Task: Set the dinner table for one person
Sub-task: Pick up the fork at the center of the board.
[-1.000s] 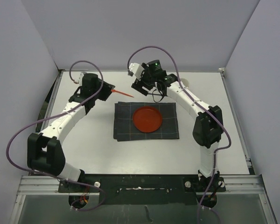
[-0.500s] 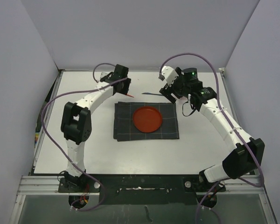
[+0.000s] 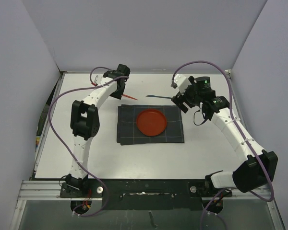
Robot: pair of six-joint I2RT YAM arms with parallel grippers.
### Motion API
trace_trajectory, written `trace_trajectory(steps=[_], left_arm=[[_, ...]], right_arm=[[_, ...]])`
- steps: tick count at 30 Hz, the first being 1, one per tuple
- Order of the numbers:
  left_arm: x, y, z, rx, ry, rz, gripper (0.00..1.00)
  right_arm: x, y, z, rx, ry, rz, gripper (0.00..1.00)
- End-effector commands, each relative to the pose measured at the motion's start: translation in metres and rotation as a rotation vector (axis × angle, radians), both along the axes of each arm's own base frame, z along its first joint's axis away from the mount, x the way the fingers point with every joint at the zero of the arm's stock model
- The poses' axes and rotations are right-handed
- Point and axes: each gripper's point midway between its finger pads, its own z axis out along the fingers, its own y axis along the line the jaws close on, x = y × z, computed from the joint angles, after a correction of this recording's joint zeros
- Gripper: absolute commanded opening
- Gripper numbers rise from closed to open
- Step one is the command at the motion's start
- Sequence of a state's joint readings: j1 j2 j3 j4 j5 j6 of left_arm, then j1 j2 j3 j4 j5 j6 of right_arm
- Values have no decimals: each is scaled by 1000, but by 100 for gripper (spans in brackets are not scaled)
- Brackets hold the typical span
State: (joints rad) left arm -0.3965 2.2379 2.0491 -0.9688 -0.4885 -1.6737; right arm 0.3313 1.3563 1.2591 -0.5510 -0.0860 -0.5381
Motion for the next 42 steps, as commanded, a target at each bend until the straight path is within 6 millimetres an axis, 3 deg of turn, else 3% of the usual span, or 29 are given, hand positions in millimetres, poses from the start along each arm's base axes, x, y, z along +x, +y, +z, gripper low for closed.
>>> trace_trajectory(steps=[1, 11, 18, 29, 35, 42], left_arm=[[3, 7, -22, 78, 74, 20, 41], [14, -11, -42, 101, 109, -24, 41], [5, -5, -60, 112, 150, 13, 42], [25, -5, -85, 68, 136, 5, 42], [44, -9, -86, 53, 100, -24, 42], [50, -8, -90, 51, 84, -47, 41]], right_arm=[[-2, -3, 30, 73, -74, -20, 84], [2, -5, 18, 82, -50, -32, 85], [3, -7, 13, 69, -41, -33, 85], [-3, -14, 1, 50, 2, -42, 85], [0, -14, -7, 48, 25, -41, 85], [3, -13, -20, 43, 52, -41, 85]])
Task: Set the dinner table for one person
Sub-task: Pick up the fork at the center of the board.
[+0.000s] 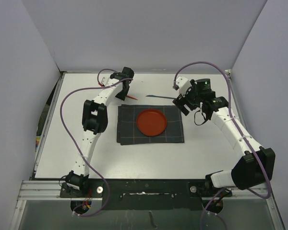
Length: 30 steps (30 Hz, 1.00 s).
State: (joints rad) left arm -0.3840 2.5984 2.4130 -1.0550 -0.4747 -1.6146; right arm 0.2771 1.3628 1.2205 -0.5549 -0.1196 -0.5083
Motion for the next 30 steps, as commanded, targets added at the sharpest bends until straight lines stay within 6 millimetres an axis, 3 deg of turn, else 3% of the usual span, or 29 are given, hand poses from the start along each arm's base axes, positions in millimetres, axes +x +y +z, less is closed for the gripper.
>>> trace_trajectory(steps=[1, 11, 14, 20, 30], left_arm=[[10, 4, -13, 2, -12, -8, 41], [8, 6, -38, -13, 37, -7, 41], [2, 9, -47, -6, 68, 3, 32], [-10, 9, -73, -36, 139, 48, 31], [-29, 18, -77, -29, 215, 83, 31]], right_arm=[[5, 2, 0, 16, -11, 3, 85], [8, -8, 2, 6, -11, -25, 85], [7, -9, 5, 7, -15, -26, 85], [2, -15, 13, -4, -35, -29, 85], [2, -24, 15, -32, -64, -32, 82]])
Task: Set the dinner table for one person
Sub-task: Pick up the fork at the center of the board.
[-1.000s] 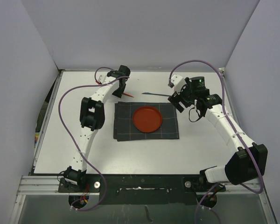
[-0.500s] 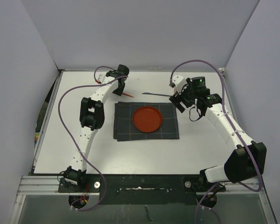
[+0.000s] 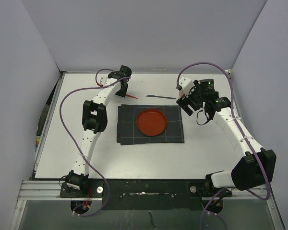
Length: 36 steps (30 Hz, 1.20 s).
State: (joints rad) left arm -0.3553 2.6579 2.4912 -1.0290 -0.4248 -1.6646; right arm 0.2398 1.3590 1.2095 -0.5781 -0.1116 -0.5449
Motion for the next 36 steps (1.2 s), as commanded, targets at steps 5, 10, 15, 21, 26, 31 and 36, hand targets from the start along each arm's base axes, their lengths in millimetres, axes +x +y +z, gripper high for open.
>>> trace_trajectory(steps=[5, 10, 15, 21, 26, 31, 36], left_arm=[[-68, 24, -80, -6, 348, 88, 29], [-78, 35, -86, -29, 425, 104, 22], [-81, 45, -83, -28, 449, 95, 18], [-86, 61, -78, 4, 477, 79, 15], [-79, 63, -60, 27, 422, 54, 1], [-87, 73, -50, 45, 450, 64, 2], [-87, 88, -31, 72, 417, 70, 0]], right_arm=[[1, -12, 27, 11, -84, -20, 78], [-5, -17, 35, 22, -92, -26, 76], [-10, -15, 41, 49, -90, -16, 74], [-12, -14, 45, 85, -84, -10, 74], [-10, -16, 45, 87, -90, -16, 74], [-9, -15, 46, 95, -95, -12, 75], [-12, -16, 43, 92, -93, -12, 75]])
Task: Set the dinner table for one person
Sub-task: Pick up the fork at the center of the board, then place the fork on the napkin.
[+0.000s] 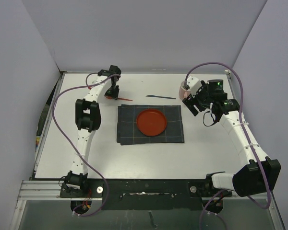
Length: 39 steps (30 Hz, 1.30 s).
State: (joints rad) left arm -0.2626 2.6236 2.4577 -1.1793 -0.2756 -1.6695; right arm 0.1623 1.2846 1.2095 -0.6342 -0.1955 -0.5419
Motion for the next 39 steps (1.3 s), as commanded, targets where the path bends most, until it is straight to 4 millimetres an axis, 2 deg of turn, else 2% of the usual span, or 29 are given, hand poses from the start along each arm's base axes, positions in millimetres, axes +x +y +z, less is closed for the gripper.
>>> trace_trajectory(steps=[1, 6, 12, 21, 24, 30, 32, 34, 36, 39], left_arm=[[-52, 51, -18, 162, 214, -21, 0], [-33, 62, 26, 225, 96, -100, 0], [-10, 66, 76, 245, -71, -202, 0], [-2, 77, 121, 279, -184, -357, 0], [0, 85, 147, 353, -225, -442, 0], [3, 107, 216, 584, -316, -611, 0], [-2, 98, 227, 583, -343, -728, 0], [-21, 75, 225, 496, -357, -850, 0], [-51, 50, 217, 422, -349, -954, 0], [-106, 16, 193, 318, -304, -1086, 0]], right_arm=[[2, 1, 26, 32, -88, 4, 75], [3, 4, 22, 29, -81, 18, 75], [5, 9, 21, 30, -72, 32, 75], [4, 13, 18, 46, -55, 46, 75], [5, 14, 16, 46, -49, 47, 75], [6, 19, 8, 44, -17, 59, 75], [6, 20, 6, 42, -9, 66, 75], [6, 22, 5, 39, -5, 70, 75], [5, 23, 3, 38, 3, 75, 75], [5, 24, 1, 38, 8, 79, 75]])
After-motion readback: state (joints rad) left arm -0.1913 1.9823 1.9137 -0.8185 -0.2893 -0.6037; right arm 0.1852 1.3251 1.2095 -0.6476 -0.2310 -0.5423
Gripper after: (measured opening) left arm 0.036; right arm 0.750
